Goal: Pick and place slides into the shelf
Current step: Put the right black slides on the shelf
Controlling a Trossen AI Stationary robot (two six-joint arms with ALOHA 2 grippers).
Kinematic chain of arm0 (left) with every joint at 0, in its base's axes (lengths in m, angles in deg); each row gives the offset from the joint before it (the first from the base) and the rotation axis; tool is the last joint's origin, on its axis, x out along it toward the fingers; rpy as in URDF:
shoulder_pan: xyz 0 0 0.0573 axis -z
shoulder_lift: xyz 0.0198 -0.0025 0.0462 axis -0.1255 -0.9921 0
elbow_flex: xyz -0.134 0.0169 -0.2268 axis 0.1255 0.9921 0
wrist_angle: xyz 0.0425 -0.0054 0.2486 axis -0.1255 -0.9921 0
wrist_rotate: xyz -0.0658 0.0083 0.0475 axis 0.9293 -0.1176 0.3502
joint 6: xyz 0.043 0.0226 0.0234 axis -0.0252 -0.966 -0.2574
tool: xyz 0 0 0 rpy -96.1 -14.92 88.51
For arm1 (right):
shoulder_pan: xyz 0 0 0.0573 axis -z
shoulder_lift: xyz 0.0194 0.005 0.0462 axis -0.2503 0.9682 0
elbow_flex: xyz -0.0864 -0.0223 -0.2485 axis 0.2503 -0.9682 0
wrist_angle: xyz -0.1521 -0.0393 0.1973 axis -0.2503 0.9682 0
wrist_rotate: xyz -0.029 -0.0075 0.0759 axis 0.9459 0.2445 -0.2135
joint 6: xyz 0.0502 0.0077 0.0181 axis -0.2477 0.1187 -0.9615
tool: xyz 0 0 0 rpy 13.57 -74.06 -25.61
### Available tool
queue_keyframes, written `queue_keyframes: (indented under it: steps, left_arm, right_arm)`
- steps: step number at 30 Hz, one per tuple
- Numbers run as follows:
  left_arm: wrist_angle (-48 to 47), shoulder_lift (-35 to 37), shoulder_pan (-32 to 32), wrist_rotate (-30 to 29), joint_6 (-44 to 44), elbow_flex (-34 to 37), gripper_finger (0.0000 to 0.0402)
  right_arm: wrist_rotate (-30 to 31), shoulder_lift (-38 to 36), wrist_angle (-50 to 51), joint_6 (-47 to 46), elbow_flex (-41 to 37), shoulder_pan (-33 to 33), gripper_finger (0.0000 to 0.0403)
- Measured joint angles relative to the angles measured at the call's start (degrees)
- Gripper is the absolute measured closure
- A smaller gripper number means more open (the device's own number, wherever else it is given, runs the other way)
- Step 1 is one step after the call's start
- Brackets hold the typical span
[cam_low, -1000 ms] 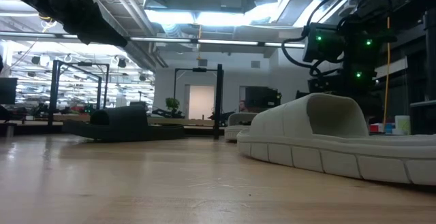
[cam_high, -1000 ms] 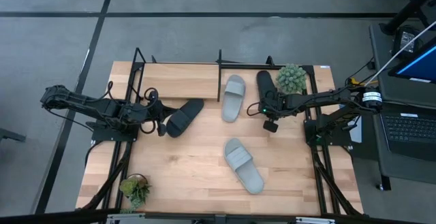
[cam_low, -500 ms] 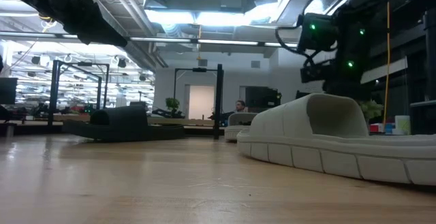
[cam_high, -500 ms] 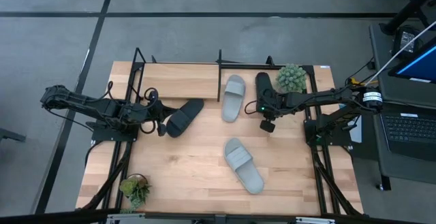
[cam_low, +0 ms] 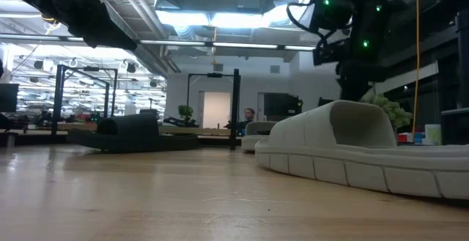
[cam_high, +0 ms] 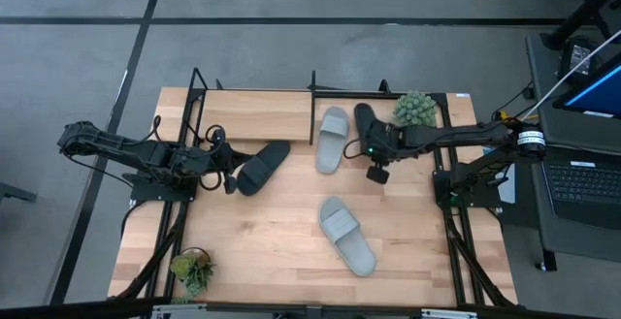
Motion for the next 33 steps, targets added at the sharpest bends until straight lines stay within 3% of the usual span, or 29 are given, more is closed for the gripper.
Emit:
queue_keyframes:
  steps: [11, 22, 33]
  left_arm:
    - [0.0, 0.0, 0.0, 0.0, 0.0, 0.0, 0.0401]
    - [0.0, 0.0, 0.0, 0.0, 0.0, 0.0, 0.0401]
    - [0.0, 0.0, 0.0, 0.0, 0.0, 0.0, 0.0401]
  right_arm:
    - [7.5, 0.0, 10.5, -1.4, 8.5, -2.3, 0.0379]
    - [10.1, 0.0, 16.0, -2.3, 16.9, -3.2, 0.0379]
    - [10.7, 0.0, 18.5, 3.0, 27.0, -3.2, 0.0380]
